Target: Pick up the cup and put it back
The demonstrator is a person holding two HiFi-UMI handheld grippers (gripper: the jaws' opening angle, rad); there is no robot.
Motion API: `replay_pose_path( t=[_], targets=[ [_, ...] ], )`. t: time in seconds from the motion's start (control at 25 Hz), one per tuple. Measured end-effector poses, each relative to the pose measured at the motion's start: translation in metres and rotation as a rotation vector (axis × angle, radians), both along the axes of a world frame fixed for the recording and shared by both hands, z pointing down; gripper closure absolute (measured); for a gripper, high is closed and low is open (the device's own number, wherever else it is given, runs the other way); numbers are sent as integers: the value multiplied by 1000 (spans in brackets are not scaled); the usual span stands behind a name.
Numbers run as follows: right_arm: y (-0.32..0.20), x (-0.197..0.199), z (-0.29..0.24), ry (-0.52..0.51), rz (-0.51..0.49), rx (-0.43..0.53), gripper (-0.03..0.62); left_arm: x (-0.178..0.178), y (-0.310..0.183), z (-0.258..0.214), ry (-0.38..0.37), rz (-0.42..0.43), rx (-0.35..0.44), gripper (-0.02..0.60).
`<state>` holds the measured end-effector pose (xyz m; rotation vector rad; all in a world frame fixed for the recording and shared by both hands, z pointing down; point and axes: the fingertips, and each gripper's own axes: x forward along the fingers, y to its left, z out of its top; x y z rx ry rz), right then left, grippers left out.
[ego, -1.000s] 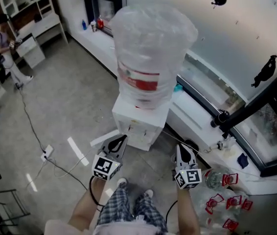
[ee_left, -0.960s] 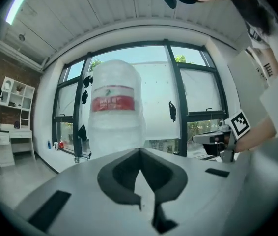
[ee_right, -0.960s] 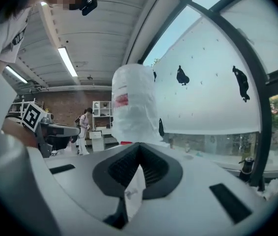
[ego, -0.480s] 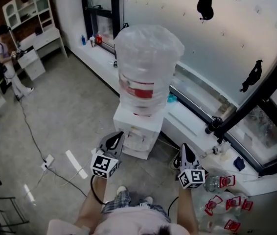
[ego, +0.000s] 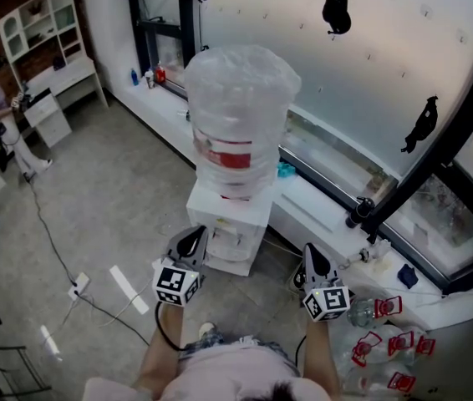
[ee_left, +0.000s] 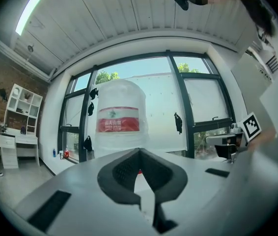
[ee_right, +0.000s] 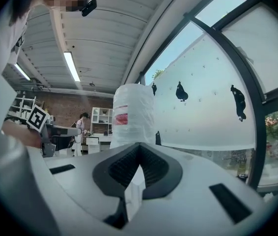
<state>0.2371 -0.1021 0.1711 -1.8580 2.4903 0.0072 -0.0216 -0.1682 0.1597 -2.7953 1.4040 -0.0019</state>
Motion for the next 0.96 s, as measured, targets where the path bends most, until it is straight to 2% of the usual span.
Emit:
replay_pose_path(
  t=[0.96],
  targets=[
    [-11, 14, 7, -36, 24, -27, 577, 7, -12, 12, 6, -14, -41, 557]
  ],
)
